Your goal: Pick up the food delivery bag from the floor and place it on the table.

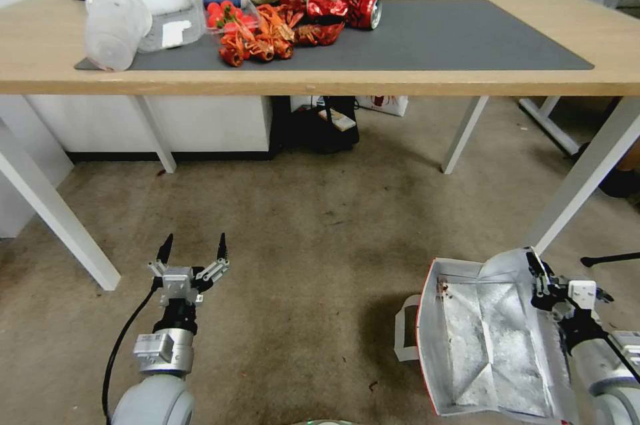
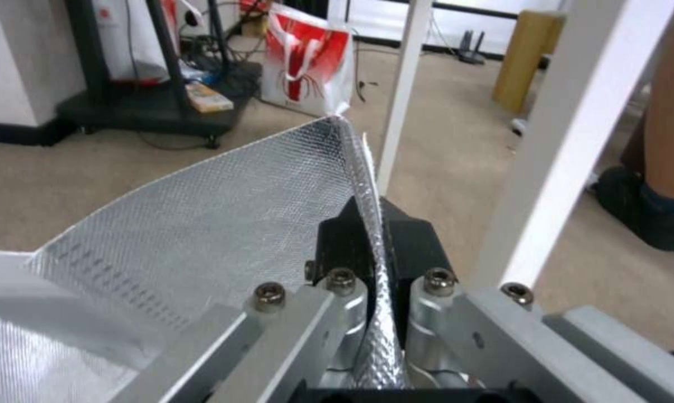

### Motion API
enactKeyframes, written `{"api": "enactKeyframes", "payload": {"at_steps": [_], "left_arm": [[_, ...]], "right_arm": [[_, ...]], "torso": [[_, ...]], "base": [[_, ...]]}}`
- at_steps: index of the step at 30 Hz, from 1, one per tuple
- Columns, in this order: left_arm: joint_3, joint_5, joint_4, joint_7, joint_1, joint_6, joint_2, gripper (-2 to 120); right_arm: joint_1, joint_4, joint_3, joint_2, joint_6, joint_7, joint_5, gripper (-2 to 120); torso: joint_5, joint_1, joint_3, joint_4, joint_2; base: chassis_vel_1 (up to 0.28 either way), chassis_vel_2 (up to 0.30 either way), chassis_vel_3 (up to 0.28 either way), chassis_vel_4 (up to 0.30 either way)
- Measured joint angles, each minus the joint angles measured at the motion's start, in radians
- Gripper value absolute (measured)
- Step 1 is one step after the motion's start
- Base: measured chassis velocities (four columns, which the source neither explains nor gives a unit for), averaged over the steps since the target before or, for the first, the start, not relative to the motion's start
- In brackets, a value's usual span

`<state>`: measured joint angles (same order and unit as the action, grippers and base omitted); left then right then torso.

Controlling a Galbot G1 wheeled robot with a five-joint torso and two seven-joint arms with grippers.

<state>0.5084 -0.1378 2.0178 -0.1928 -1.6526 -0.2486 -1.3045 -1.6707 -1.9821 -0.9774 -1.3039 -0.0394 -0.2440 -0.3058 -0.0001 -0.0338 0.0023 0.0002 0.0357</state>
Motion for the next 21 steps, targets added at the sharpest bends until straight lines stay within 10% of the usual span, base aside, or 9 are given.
{"api": "enactKeyframes", "payload": {"at_steps": [21], "left_arm": [[0.002, 0.007, -0.001, -0.001, 0.01, 0.007, -0.009, 99]], "right_arm": [[-0.018, -0.124, 0.024, 0.012, 0.002, -0.023, -0.069, 0]], "torso": [[0.0001, 0.0, 0.0, -0.0001, 0.0]], "base": [[0.0, 0.0, 0.0, 0.0]]}}
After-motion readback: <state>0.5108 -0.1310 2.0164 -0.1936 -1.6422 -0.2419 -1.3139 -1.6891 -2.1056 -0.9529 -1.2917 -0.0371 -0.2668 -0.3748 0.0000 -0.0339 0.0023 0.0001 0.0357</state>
